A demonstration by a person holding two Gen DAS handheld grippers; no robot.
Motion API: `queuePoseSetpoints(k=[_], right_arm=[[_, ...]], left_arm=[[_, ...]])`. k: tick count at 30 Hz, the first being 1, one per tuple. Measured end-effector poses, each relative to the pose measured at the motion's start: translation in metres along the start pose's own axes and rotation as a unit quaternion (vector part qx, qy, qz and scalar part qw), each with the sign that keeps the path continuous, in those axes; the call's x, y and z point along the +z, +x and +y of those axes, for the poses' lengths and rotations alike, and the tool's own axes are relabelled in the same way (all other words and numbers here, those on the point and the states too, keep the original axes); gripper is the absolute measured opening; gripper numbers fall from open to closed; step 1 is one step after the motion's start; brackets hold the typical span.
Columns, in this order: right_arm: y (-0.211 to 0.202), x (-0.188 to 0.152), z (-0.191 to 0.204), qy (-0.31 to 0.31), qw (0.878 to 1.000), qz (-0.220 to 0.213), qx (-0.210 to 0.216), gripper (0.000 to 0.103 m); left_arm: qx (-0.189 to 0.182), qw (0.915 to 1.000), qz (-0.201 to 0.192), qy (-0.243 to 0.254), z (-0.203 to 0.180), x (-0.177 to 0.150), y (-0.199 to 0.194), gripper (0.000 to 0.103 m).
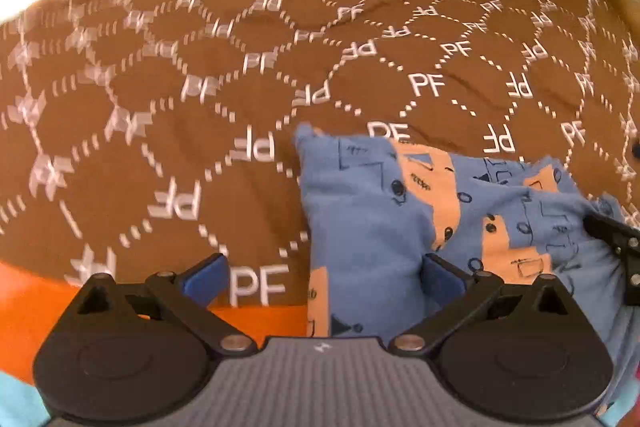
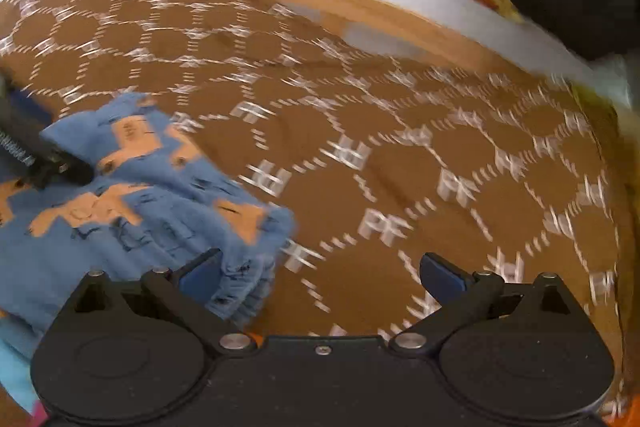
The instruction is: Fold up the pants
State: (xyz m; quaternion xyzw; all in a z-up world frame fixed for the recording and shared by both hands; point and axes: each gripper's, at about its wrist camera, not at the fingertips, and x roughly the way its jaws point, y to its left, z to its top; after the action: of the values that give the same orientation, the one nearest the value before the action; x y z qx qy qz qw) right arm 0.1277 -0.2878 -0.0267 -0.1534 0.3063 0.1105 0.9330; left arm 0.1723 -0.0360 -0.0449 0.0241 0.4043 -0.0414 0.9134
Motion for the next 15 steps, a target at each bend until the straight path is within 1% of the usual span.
queuePoseSetpoints(k=[1, 3, 5, 7, 8, 10, 11, 12, 13, 15], right_arm=[[0.001, 0.000, -0.008, 0.017, 1.000, 0.007, 0.018, 0.102], [-0.003, 0.002, -0.019, 0.052, 0.998, 0.001, 0.046, 0.102], [-0.009, 0.005, -0.015, 0.048, 0.998, -0.018, 0.047, 0.102], [-0.007, 0.007, -0.008, 0.040, 0.998, -0.026, 0.040, 0.102], [-0.001, 0.006, -0.005, 0.037, 0.999, -0.024, 0.030, 0.102], [0.007, 0.001, -0.002, 0.037, 0.999, -0.002, 0.018, 0.102], [0.009, -0.002, -0.003, 0.043, 0.999, 0.004, 0.019, 0.102], [0.009, -0.004, -0.006, 0.052, 0.998, 0.003, 0.022, 0.102], [0.008, -0.004, -0.009, 0.057, 0.998, 0.002, 0.025, 0.102], [0.002, -0.002, -0.012, 0.059, 0.998, -0.008, 0.032, 0.102]], left_arm=[[-0.006, 0.9997, -0.001, -0.021, 0.005, -0.003, -0.002, 0.103], [-0.007, 0.9993, -0.008, -0.036, 0.007, -0.005, -0.011, 0.103], [-0.009, 0.9986, -0.036, -0.036, 0.007, -0.003, -0.021, 0.103], [-0.004, 0.9981, -0.058, -0.018, 0.002, 0.003, -0.025, 0.103], [0.005, 0.9982, -0.060, -0.004, -0.002, 0.009, -0.021, 0.103], [0.033, 0.9981, -0.048, 0.019, -0.008, 0.019, -0.006, 0.103], [0.043, 0.9979, -0.039, 0.026, -0.010, 0.021, 0.003, 0.103], [0.047, 0.9981, -0.029, 0.029, -0.010, 0.022, 0.013, 0.103], [0.042, 0.9985, -0.026, 0.021, -0.009, 0.021, 0.018, 0.103], [0.033, 0.9991, -0.027, -0.004, -0.005, 0.021, 0.016, 0.103]])
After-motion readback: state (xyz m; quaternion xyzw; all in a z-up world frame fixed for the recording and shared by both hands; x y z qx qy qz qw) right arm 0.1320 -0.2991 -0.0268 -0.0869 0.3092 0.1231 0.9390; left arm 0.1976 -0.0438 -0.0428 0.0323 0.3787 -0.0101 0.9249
